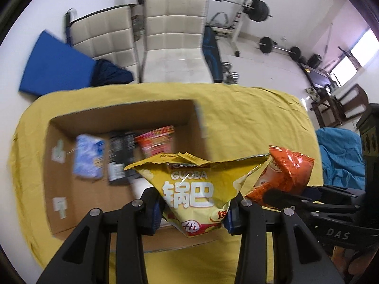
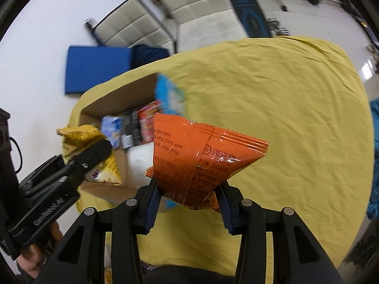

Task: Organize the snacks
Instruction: 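Carry both bags into the box and open both tools to release them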

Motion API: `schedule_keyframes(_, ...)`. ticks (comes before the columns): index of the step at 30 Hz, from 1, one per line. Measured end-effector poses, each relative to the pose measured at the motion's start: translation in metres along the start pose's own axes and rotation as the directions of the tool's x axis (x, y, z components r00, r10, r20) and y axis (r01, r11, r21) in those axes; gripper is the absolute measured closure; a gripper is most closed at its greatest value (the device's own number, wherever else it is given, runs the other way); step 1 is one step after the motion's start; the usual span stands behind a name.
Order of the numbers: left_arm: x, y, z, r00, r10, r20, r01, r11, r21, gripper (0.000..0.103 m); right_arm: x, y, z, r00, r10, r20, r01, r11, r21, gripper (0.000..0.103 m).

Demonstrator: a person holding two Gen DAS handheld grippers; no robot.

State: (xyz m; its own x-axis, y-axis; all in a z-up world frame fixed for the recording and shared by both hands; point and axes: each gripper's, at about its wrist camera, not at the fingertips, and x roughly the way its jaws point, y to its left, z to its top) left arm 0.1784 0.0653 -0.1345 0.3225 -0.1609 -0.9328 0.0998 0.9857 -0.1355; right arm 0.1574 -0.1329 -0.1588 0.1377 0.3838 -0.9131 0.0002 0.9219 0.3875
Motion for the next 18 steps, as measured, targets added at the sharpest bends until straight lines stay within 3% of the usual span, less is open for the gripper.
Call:
schedule_keyframes(4,-0.007,0.056,-0.009,0.999,0.049,-0.009,-0.05,0.997,-0.056,0.066,0.021,0.052,-0.003,0.999,0.015,-0.039,-0.018,0.997,-0.078,0.057)
schedule_keyframes(12,0.004,0.133,-0.023,0.993,0.106,-0.054,-0.112,0.984,-0.137,0.066,0.084,0.136,-0.009,0.989,0.02,-0.144,-0.051,0.975,-0.215,0.057)
schedule_keyframes(18,0.03,0.168,-0.032,0.989,0.08,-0.122,-0.103,0.976,-0.191,0.066,0.133,0.174,-0.006,0.979,-0.01,-0.203,-0.048,0.959,-0.278,0.057)
